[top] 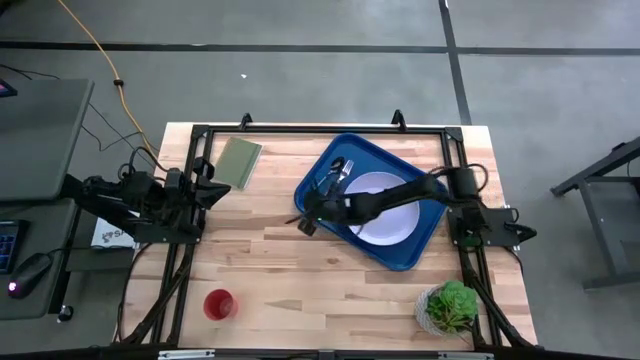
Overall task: Pick and place plate/cup/fork/spoon on tray
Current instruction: Move the blue tray from the top right to the center of the table
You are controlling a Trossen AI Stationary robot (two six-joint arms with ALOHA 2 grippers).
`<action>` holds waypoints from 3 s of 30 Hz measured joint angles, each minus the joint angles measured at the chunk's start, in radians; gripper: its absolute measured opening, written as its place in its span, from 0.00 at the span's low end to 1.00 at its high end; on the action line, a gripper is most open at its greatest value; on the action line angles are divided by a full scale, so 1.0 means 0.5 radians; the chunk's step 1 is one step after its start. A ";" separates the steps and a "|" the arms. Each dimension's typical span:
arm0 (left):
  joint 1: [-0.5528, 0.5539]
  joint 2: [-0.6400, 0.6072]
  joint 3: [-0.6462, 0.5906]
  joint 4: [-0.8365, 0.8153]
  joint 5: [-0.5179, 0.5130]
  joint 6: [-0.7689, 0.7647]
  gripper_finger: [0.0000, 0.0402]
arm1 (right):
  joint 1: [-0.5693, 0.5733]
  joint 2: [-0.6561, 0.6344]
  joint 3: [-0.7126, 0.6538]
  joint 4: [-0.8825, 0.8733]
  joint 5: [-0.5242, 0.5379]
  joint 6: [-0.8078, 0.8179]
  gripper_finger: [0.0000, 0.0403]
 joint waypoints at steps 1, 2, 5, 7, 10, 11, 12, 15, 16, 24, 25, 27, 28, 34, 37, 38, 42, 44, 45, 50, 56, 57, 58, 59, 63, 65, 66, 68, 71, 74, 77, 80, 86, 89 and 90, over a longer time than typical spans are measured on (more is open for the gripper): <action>0.000 0.000 0.000 0.000 0.000 0.000 0.00 | -0.010 0.053 0.035 -0.003 -0.001 0.004 0.00; 0.000 0.000 0.000 0.000 0.000 0.000 0.00 | -0.015 0.098 0.064 -0.016 -0.002 0.007 0.00; 0.001 0.000 -0.001 0.000 0.000 -0.001 0.00 | -0.036 0.212 0.142 -0.034 -0.001 0.045 0.00; 0.000 0.000 -0.001 0.001 0.000 -0.011 0.00 | -0.048 0.256 0.183 -0.032 -0.004 0.052 0.00; 0.001 0.000 -0.001 0.001 0.000 -0.014 0.00 | -0.059 0.307 0.229 -0.026 -0.015 0.053 0.00; 0.001 0.000 -0.001 0.001 0.001 -0.014 0.00 | -0.062 0.324 0.242 -0.025 -0.028 0.053 0.00; 0.000 0.000 -0.001 0.001 0.000 -0.014 0.00 | -0.063 0.334 0.249 -0.028 -0.054 0.053 0.00; 0.000 0.000 -0.001 0.001 0.001 -0.014 0.00 | -0.064 0.345 0.263 -0.019 -0.090 0.055 0.00; 0.000 0.000 -0.001 0.001 0.001 -0.014 0.00 | -0.064 0.345 0.264 -0.016 -0.092 0.057 0.00; 0.000 0.000 -0.001 0.001 0.001 -0.014 0.01 | -0.023 0.345 0.264 0.038 -0.249 0.108 0.00; 0.001 0.000 -0.001 0.001 0.000 -0.014 0.01 | -0.013 0.345 0.264 0.038 -0.266 0.116 0.00; 0.000 0.000 -0.001 0.002 0.001 -0.014 0.01 | 0.008 0.345 0.264 0.038 -0.294 0.143 0.00; 0.000 0.000 -0.001 0.001 0.001 -0.014 0.01 | 0.019 0.345 0.264 0.038 -0.300 0.144 0.00; 0.001 0.000 -0.001 0.002 0.001 -0.014 0.01 | 0.112 0.345 0.264 0.038 -0.356 0.188 0.00; 0.001 0.000 -0.001 0.002 0.001 -0.014 0.01 | 0.162 0.345 0.264 0.035 -0.378 0.215 0.00; 0.001 0.000 -0.001 0.002 0.001 -0.014 0.01 | 0.180 0.345 0.264 0.035 -0.382 0.218 0.00; 0.001 0.000 -0.001 0.002 0.001 -0.021 0.01 | 0.271 0.345 0.264 0.021 -0.412 0.265 0.00; 0.000 0.000 -0.001 0.002 0.001 -0.032 0.01 | 0.317 0.345 0.264 0.020 -0.440 0.269 0.00; 0.001 0.000 -0.001 0.002 0.001 -0.032 0.01 | 0.338 0.345 0.264 0.019 -0.453 0.275 0.00; 0.000 0.000 -0.001 0.002 0.002 -0.038 0.01 | 0.453 0.345 0.264 -0.016 -0.458 0.342 0.00; 0.000 0.000 -0.001 0.002 0.002 -0.083 0.01 | 0.593 0.345 0.264 -0.093 -0.451 0.470 0.00; 0.000 0.000 -0.001 0.002 0.002 -0.083 0.01 | 0.617 0.345 0.264 -0.103 -0.448 0.494 0.00; 0.000 0.000 -0.001 0.002 0.002 -0.083 0.01 | 0.638 0.345 0.264 -0.113 -0.443 0.516 0.00; 0.001 0.000 -0.001 0.002 0.002 -0.084 0.01 | 0.658 0.344 0.265 -0.121 -0.441 0.530 0.00; 0.000 0.000 -0.001 0.002 0.002 -0.090 0.01 | 0.738 0.344 0.265 -0.129 -0.412 0.533 0.00; 0.000 0.000 -0.001 0.000 0.002 -0.106 0.01 | 0.765 0.344 0.265 -0.131 -0.401 0.545 0.00; 0.001 0.000 -0.001 -0.001 0.002 -0.122 0.01 | 0.776 0.344 0.265 -0.132 -0.406 0.562 0.00; 0.000 0.000 -0.001 -0.002 0.002 -0.134 0.01 | 0.793 0.338 0.265 -0.135 -0.434 0.583 0.00; 0.000 0.000 -0.001 -0.003 0.002 -0.135 0.01 | 0.831 0.293 0.259 -0.165 -0.418 0.566 0.00; 0.000 0.000 -0.001 -0.005 0.002 -0.136 0.01 | 0.863 0.220 0.259 -0.026 -0.278 0.376 0.00; 0.000 0.000 -0.001 -0.008 0.002 -0.155 0.01 | 0.829 0.210 0.264 0.351 -0.191 0.178 0.00; 0.001 0.000 -0.001 -0.015 0.002 -0.192 0.01 | 0.738 0.233 0.264 0.681 -0.453 0.096 0.00; -0.001 -0.001 -0.002 -0.016 0.006 -0.176 0.01 | 0.663 0.234 0.448 0.709 -0.643 -0.060 0.10; -0.001 -0.001 -0.002 -0.015 0.006 -0.150 0.01 | 0.686 0.234 0.591 0.692 -0.611 -0.173 0.23; -0.001 -0.001 -0.002 -0.016 0.006 -0.141 0.01 | 0.692 0.234 0.626 0.688 -0.592 -0.184 0.28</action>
